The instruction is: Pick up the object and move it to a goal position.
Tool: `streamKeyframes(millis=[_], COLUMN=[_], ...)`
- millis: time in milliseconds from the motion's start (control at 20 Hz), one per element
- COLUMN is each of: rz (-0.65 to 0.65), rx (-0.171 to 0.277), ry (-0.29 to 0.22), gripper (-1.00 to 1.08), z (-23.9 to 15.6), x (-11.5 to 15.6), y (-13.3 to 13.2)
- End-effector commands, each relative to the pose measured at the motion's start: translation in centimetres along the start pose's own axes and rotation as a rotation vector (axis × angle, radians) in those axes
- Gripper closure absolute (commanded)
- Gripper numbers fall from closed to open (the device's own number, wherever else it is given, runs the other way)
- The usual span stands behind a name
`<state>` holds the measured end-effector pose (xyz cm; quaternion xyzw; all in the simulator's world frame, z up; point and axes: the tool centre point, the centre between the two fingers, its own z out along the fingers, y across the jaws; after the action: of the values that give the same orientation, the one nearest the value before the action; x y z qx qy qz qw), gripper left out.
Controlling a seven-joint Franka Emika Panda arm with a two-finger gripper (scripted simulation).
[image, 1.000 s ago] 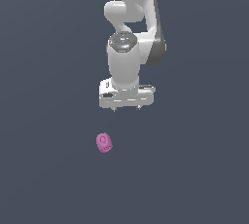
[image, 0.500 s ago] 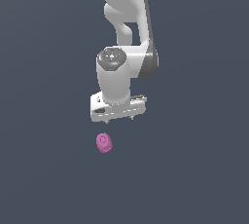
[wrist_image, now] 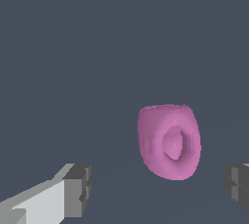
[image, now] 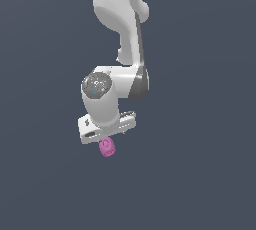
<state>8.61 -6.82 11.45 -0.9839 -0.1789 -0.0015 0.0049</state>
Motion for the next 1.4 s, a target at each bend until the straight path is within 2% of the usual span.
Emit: streamKeyframes(millis=[0,400,700,1150,1350], rz=[-0.033,-0.083,-0.081,-0.085,-0.086], rx=[-0.004,-0.009,-0.008,-0.009,-0.009], ry=[-0.001,-0.005,-0.005,-0.005,-0.005], gripper=[-0.92,-0.92,-0.92,-0.92,-0.92], z=[0.7,1.9,2.3,6.5,7.1], x=[0.3,0.6,0.5,0.4,0.5], y=[1.1,2.8,2.8,2.8,2.9])
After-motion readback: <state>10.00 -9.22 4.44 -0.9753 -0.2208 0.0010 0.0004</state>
